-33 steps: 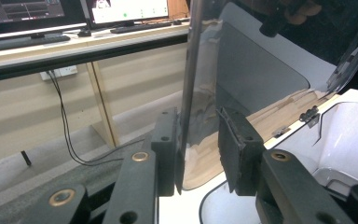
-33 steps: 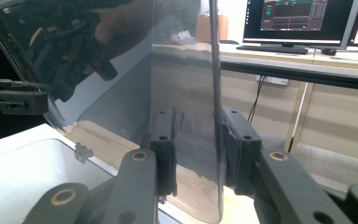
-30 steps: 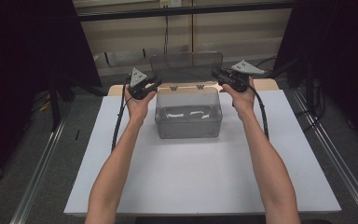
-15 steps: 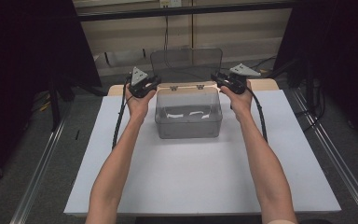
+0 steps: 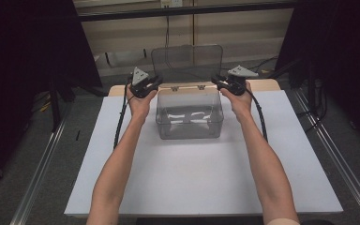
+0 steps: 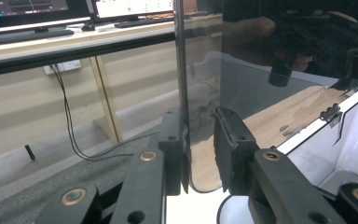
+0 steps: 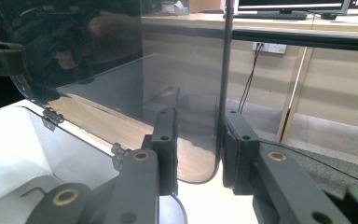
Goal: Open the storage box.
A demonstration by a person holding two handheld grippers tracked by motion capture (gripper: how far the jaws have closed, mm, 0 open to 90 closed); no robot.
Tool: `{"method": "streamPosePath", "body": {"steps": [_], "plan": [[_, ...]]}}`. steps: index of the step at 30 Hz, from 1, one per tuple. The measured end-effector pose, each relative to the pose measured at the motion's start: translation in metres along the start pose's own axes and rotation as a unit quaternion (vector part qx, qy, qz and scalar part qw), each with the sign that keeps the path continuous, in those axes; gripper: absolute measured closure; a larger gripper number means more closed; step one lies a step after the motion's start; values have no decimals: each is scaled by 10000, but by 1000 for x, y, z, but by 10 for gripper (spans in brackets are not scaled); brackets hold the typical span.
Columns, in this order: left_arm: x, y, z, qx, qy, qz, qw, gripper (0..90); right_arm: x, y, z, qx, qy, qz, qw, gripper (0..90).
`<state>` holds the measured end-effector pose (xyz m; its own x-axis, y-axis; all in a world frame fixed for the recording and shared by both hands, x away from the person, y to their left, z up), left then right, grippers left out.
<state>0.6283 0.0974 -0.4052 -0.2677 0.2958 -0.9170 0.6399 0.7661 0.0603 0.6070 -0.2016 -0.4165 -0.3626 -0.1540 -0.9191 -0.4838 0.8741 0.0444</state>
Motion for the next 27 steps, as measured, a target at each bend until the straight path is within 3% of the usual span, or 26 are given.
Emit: {"method": "streamPosePath", "body": {"steps": [19, 27], "plan": [[12, 3, 8, -53, 313, 4, 9995, 726, 4, -4, 8, 21, 76, 213, 9997, 709], [13, 3, 10, -32, 285, -92, 9995, 704, 5, -4, 10, 17, 127, 222, 9997, 678]]}}
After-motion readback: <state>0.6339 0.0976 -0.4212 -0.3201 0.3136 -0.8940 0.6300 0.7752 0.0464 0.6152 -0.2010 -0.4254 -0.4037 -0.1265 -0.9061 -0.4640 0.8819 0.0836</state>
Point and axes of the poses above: each handheld gripper's, and its own axes: z roughly forward along the jaws, x roughly out of its underside, y roughly to its left, the point moved 5 cm from there along z, roughly forward along the jaws, and after that the axes turned 11 degrees about y, right-handed, at the moved point
